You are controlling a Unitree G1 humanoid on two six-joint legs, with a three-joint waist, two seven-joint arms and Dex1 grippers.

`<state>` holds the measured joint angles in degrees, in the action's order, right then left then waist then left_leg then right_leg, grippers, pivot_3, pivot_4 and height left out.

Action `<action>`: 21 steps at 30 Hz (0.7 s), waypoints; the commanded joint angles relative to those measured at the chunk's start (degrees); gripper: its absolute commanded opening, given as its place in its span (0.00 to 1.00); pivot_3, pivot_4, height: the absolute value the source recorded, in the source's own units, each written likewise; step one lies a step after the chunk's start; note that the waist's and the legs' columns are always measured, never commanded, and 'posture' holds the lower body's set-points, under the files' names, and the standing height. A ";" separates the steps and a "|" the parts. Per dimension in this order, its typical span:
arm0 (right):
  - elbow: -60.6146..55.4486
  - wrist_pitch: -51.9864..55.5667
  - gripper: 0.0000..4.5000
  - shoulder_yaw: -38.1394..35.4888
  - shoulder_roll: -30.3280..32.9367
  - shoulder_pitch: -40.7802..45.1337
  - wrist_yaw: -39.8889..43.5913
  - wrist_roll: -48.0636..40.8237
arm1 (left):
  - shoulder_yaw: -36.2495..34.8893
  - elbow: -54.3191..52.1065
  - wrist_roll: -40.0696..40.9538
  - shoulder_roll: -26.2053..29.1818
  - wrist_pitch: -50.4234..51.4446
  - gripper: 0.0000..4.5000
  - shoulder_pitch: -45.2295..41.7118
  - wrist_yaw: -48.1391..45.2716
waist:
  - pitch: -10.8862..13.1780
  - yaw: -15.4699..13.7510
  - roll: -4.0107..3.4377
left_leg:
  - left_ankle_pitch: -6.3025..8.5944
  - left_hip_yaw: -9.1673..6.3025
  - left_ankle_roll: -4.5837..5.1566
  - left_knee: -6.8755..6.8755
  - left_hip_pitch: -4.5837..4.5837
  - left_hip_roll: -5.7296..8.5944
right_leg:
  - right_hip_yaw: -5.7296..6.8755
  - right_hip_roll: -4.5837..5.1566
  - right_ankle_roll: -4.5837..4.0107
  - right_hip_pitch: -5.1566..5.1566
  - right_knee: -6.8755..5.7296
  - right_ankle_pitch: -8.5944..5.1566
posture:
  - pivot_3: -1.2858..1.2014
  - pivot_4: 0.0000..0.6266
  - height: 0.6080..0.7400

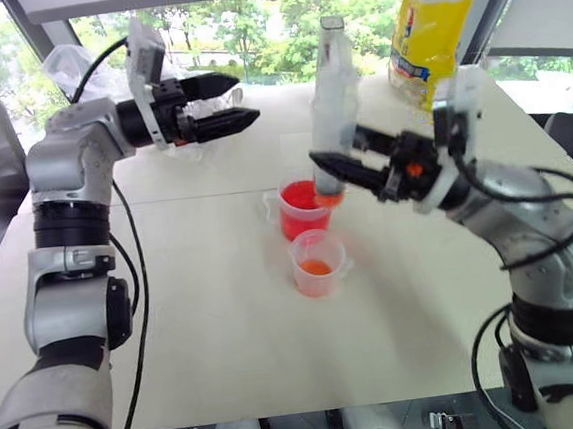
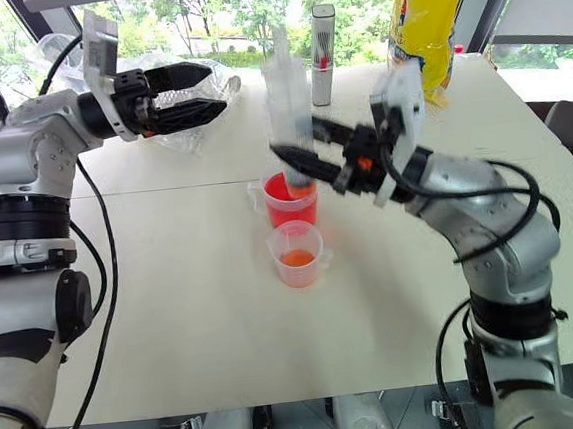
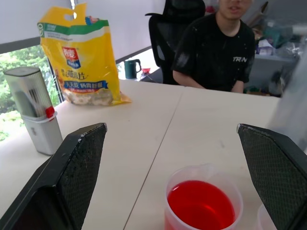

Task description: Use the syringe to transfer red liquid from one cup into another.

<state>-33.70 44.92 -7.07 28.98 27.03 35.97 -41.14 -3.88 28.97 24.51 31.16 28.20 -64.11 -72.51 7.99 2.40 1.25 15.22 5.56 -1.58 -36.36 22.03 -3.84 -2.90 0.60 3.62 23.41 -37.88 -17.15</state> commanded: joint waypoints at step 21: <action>-1.63 -7.24 0.33 5.33 0.12 -6.00 -1.66 4.22 | 0.78 -13.80 10.16 -0.71 13.12 0.99 -3.65 -5.14 | 0.00 0.05 0.00 | 0.00 -0.16 0.00 -0.01 0.03 0.02 | 0.00 -0.06 0.03 -0.01 0.00 -0.03 | 0.52 0.24 1.00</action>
<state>-34.05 38.99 -0.91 28.96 19.82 34.30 -36.70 -2.99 17.33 33.44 29.83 41.14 -66.77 -77.27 7.99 2.45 1.25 15.22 5.39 -1.58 -36.37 22.05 -3.81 -2.90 0.55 3.65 23.41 -37.87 -17.17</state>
